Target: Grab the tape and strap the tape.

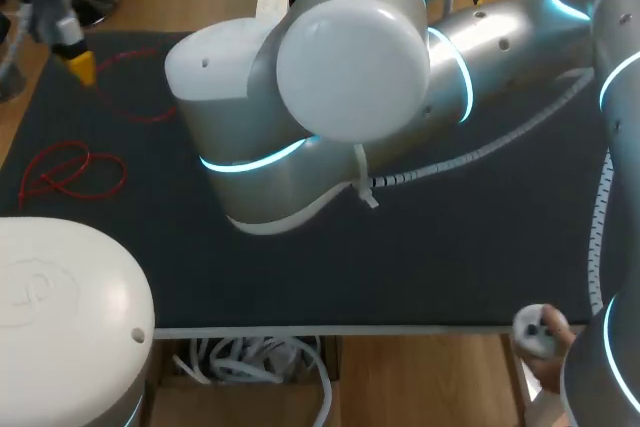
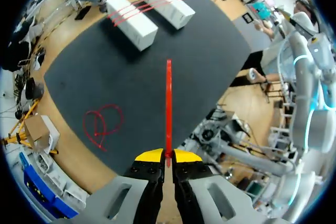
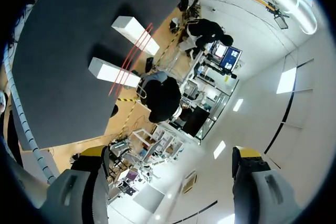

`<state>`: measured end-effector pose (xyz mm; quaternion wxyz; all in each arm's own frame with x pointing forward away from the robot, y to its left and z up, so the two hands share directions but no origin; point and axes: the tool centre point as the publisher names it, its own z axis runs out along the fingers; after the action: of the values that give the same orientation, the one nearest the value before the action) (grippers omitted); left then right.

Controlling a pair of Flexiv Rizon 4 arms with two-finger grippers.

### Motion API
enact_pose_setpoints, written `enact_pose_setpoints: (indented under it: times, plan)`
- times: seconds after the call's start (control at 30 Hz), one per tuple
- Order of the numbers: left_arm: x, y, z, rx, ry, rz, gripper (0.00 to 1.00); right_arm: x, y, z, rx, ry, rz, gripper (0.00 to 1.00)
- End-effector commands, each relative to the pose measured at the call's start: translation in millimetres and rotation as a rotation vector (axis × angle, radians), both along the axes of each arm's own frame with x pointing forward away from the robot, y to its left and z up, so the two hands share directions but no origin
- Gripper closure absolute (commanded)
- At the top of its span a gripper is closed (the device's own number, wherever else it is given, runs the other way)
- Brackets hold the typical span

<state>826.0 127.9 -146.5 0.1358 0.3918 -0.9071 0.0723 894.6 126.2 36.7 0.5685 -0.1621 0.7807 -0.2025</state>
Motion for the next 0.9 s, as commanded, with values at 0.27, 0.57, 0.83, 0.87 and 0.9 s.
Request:
enact_pose_setpoints:
  times: [0.27,0.57,0.83,0.87,0.9]
  plan:
    - [21.8,58.4,-6.2,0.021,0.03,-0.03,1.0,1.2,-1.4,1.9,-0.002,0.003,0.003,0.0]
    - [29.6,70.8,-6.8,0.023,0.026,-0.045,0.03,1.2,-1.4,1.9,-0.002,0.003,0.003,0.0]
    - [29.6,70.8,-6.8,0.023,0.026,-0.045,0.0,1.2,-1.4,1.9,-0.002,0.003,0.003,0.0]
    - [29.6,70.8,-6.8,0.023,0.026,-0.045,0.0,1.2,-1.4,1.9,-0.002,0.003,0.003,0.0]
    - [29.6,70.8,-6.8,0.023,0.026,-0.045,0.0,1.2,-1.4,1.9,-0.002,0.003,0.003,0.0]
